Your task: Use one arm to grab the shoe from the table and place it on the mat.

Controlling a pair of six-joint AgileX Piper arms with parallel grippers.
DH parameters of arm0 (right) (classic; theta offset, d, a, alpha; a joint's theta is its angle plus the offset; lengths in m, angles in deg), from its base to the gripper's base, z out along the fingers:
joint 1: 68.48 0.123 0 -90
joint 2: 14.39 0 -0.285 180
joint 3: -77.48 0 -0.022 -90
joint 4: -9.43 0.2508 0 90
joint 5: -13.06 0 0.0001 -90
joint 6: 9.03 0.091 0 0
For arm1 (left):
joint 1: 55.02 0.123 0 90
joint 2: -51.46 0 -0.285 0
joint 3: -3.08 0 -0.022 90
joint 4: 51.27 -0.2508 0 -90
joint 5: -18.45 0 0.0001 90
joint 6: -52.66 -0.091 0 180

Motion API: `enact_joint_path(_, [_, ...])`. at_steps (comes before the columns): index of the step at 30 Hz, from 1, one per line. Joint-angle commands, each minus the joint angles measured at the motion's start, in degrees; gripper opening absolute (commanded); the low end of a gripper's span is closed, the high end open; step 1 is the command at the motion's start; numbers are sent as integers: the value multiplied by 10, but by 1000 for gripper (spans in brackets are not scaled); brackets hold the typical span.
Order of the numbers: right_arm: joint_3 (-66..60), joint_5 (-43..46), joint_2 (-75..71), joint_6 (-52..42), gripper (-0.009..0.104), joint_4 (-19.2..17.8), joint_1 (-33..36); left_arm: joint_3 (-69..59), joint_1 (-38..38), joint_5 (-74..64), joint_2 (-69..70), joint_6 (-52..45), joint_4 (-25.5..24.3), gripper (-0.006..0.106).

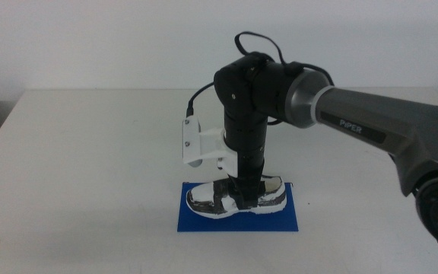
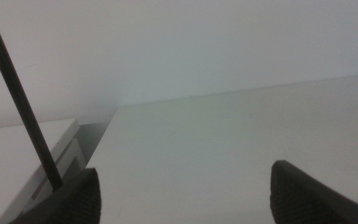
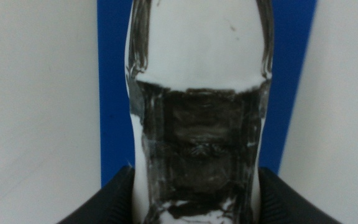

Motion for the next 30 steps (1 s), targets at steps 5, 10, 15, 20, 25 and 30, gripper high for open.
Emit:
enact_joint_path(5, [19,5,-18,12,-4,0,-3,-3,-3,46,4,3,5,94])
enact_joint_path(10, [19,4,-15,28,-3,0,-3,-3,-3,46,4,3,5,94])
enact_joint_path(15, [19,7,-15,42,8,-7,-4,-3,-3,46,4,3,5,94])
enact_joint_path(20, [19,18,-15,42,62,-9,-4,-3,-3,46,4,3,5,94])
enact_joint_path(25, [19,26,-31,46,80,-9,-8,-3,-3,46,4,3,5,94])
enact_joint_path(30, [-2,52,-105,129,79,-3,-25,-3,-3,46,4,3,5,94])
